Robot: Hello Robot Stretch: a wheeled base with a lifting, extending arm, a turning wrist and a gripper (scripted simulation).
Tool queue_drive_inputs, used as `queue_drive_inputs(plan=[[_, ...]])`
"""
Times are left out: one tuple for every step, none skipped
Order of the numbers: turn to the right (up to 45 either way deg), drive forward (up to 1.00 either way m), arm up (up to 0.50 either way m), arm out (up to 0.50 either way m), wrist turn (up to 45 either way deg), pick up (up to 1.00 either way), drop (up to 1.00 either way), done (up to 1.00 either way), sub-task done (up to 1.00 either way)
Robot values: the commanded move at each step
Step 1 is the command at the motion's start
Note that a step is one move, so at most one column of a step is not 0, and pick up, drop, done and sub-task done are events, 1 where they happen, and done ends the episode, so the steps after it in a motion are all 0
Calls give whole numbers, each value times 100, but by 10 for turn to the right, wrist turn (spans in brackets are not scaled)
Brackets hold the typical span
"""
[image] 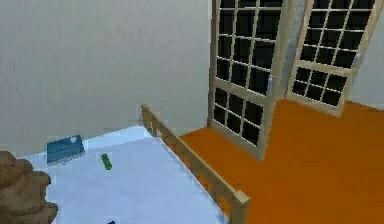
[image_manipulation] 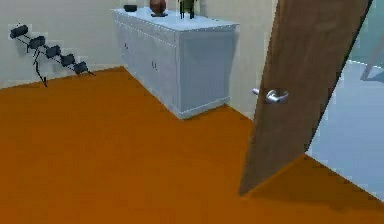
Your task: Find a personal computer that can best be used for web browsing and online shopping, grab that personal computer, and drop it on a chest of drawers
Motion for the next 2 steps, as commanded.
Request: queue_drive_inputs(plan=[[-450, 0, 0, 0, 0, 0, 0, 0, 0], [-450, 0, 0, 0, 0, 0, 0, 0, 0]])
